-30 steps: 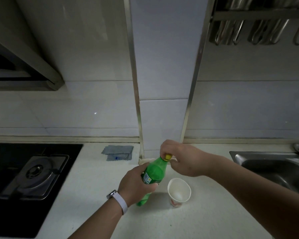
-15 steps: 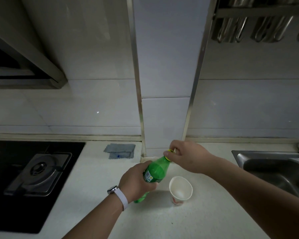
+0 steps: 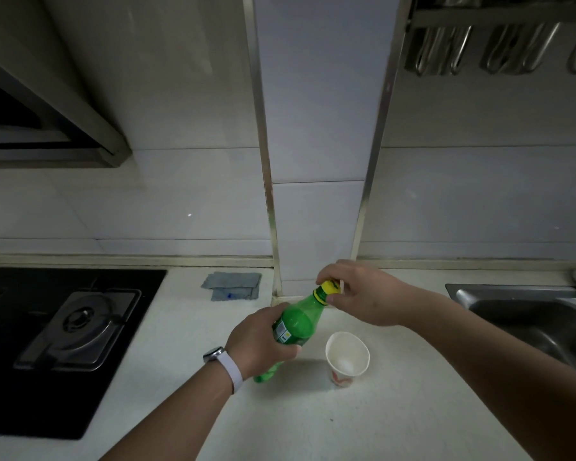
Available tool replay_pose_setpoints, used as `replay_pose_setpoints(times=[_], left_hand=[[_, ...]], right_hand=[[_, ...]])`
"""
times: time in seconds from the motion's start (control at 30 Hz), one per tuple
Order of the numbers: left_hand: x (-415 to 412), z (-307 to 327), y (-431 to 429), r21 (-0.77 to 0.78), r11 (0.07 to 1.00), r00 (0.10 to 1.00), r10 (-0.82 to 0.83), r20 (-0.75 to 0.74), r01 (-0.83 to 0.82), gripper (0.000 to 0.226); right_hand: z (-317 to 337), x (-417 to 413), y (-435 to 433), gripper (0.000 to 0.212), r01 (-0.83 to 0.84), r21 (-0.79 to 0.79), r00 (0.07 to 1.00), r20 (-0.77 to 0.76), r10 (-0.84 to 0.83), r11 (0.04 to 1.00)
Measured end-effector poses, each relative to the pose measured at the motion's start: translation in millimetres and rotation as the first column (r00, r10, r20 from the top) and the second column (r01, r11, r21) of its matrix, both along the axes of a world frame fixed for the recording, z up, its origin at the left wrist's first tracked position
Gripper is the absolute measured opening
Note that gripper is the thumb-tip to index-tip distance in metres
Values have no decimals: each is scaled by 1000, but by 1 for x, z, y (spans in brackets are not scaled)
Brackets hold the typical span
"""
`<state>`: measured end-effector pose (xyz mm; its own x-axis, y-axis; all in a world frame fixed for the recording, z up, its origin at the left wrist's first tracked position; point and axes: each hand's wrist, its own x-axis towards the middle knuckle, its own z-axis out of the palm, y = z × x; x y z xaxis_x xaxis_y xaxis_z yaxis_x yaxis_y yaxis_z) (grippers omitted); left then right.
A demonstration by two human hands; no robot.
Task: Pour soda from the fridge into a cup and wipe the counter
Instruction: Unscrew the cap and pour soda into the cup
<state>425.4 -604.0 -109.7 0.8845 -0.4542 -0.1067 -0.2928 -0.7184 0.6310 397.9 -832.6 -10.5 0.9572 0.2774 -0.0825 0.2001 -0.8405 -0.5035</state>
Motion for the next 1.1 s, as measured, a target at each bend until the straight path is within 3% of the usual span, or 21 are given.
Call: replay_pose_setpoints(times=[0.17, 0.53, 1.1], left_hand=[[7, -3, 10, 85, 996, 1000, -17, -10, 17, 57], [22, -4, 20, 383, 913, 983, -174, 57, 139, 57], [20, -10, -1, 598, 769, 953, -302, 25, 228, 49]], right_hand=[[2, -5, -7, 23, 84, 61, 996, 30, -86, 995], [-40, -26, -23, 21, 330, 254, 944, -85, -319, 909], [-74, -49, -42, 25, 444, 336, 896, -185, -404, 830]])
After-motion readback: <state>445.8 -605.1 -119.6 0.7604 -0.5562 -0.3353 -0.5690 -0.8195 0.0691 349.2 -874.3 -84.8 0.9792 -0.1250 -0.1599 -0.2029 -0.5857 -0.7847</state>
